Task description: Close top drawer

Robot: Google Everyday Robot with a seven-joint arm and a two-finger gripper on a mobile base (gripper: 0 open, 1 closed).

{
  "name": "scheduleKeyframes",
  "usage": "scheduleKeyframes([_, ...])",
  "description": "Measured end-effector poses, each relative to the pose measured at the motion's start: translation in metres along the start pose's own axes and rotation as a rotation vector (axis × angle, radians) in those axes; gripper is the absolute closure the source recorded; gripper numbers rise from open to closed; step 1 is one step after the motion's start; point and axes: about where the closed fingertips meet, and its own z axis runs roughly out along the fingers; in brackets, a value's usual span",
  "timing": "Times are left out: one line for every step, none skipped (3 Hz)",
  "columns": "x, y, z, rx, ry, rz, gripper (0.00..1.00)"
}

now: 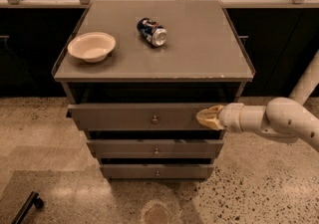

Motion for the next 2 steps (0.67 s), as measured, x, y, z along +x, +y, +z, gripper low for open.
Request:
scheduleKeyframes([-0.001,-0.005,0.011,-0.002,-0.002,0.0,1.0])
scheduleKeyframes([0.025,-0.004,-0.003,0.019,0.039,0.064,1.0])
